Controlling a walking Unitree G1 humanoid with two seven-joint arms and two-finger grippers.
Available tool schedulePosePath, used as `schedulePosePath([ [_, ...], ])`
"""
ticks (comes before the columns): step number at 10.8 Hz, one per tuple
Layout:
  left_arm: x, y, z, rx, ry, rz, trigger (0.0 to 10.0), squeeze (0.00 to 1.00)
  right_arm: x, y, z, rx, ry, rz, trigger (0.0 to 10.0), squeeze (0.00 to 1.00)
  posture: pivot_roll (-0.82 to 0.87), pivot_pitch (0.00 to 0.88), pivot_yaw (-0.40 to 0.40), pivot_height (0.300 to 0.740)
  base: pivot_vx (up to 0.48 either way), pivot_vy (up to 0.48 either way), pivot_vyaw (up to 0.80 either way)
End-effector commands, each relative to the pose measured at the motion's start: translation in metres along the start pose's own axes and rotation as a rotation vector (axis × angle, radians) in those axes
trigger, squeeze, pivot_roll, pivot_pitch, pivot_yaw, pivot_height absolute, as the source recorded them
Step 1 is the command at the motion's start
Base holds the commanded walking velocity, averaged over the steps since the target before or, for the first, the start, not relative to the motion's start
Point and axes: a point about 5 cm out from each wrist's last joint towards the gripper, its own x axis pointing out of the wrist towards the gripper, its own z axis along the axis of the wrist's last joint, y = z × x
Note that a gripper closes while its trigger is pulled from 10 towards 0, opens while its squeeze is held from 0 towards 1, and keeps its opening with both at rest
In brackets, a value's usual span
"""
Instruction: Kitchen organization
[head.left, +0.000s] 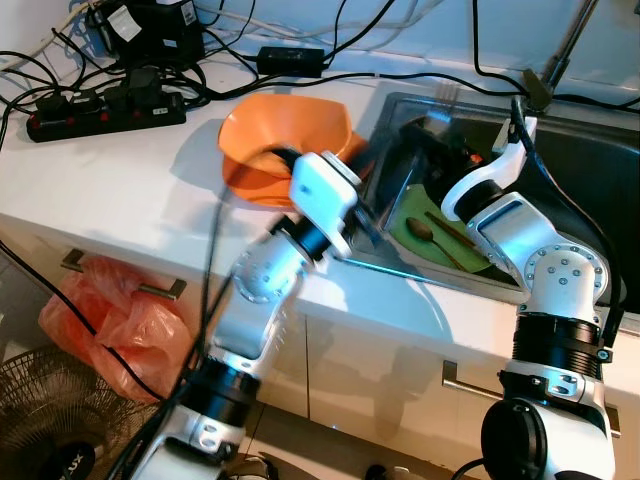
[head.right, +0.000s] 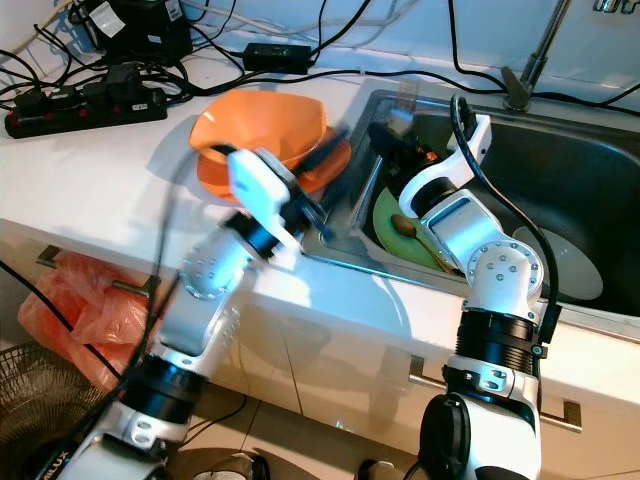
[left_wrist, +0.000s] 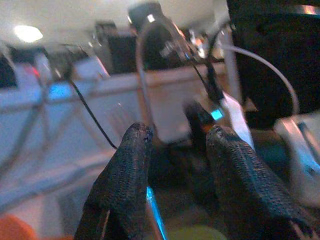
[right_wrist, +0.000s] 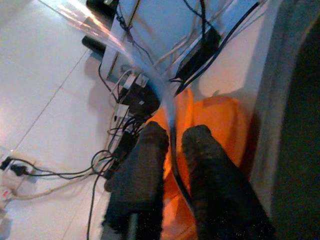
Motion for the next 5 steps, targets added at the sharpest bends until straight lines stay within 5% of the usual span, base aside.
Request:
schedulePosePath([
  [1, -0.003, -0.002, -0.008, -0.042, 0.04, -0.01, 10.0, 1.0, 0.001, -0.002, 0.005, -0.025, -0.015, -0.033, 0.0, 0.0, 0.0, 0.102, 0.025, 0.74, 0.0, 0.0, 0.0],
  [5, -0.004, 0.003, -0.008, -0.037, 0.06, 0.008, 10.0, 1.0, 0.0, -0.014, 0.031, -0.079, -0.124, -0.138, 0.0, 0.0, 0.0, 0.1, 0.026, 0.74, 0.0, 0.0, 0.0],
])
